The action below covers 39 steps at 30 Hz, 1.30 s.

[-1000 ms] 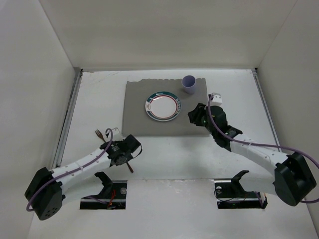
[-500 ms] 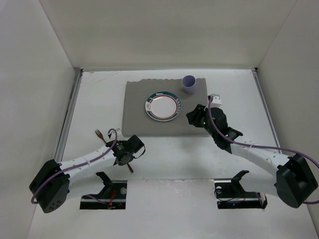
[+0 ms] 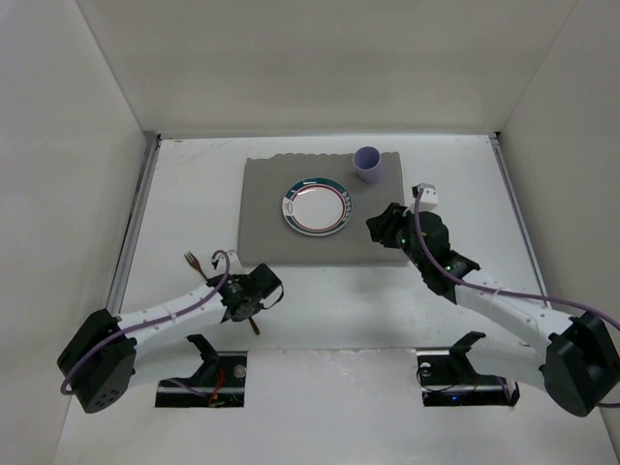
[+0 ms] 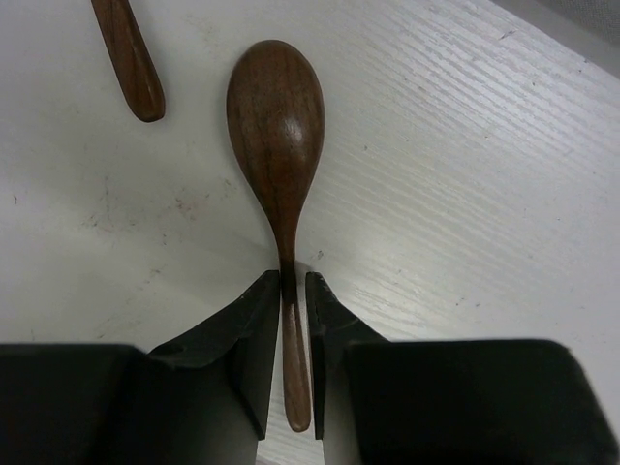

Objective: Set the dinner table for one person

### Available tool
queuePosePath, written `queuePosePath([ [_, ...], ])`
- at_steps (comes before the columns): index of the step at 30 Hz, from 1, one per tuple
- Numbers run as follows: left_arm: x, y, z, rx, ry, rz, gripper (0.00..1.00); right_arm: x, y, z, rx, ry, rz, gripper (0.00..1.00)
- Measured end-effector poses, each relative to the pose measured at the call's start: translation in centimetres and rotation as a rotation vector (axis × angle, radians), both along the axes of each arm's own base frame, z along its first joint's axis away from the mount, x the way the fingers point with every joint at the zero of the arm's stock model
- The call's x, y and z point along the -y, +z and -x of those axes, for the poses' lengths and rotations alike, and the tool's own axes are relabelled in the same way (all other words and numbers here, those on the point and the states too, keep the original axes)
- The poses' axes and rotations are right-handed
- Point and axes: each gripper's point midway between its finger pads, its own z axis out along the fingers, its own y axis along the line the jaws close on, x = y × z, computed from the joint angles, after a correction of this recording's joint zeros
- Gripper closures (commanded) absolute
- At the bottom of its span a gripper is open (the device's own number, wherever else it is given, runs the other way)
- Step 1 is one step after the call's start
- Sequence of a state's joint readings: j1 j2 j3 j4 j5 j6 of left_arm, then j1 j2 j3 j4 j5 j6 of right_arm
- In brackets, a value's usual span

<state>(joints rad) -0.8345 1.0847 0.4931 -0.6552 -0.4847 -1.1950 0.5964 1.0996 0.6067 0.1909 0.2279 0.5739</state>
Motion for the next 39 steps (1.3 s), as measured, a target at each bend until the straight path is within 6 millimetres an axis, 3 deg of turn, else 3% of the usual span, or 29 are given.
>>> queuePosePath([
  [7,0.7,0.1,-0.1,0.013,-0.020,0.016,0.95,0.5,0.9,0.0,0.023,-0.010,-0.015,0.51],
  [12,0.6,0.8,-0.4,0.043,-0.017,0.030,0.97,1.0,1.4,-0.2,0.031,-0.026,-0.027,0.51],
  [16,0.4,4.0,-1.3,0.118,-0.023,0.043,0.97,1.6,0.7,-0.3,0.015,-0.045,-0.029,0.51],
  [19,2.1,7.8,-3.1,0.202,-0.059,0.079,0.97,2.3,0.4,-0.5,0.004,-0.070,-0.038,0.51],
  [22,5.4,10.9,-5.2,0.277,-0.132,0.116,0.97,2.9,0.1,-0.8,-0.004,-0.092,-0.045,0.51],
  [25,9.5,12.0,-7.6,0.318,-0.217,0.129,0.97,3.1,-0.1,-0.9,-0.011,-0.103,-0.050,0.51],
  [31,18.8,11.7,-13.5,0.381,-0.365,0.174,0.97,4.3,-1.3,-1.4,-0.041,-0.155,-0.058,0.51],
  [35,25.4,12.1,-17.3,0.425,-0.444,0.233,0.97,6.9,-2.9,-1.5,-0.076,-0.240,-0.077,0.50],
  [39,31.0,11.6,-20.4,0.452,-0.500,0.292,0.97,9.0,-3.2,-1.4,-0.078,-0.308,-0.114,0.49],
])
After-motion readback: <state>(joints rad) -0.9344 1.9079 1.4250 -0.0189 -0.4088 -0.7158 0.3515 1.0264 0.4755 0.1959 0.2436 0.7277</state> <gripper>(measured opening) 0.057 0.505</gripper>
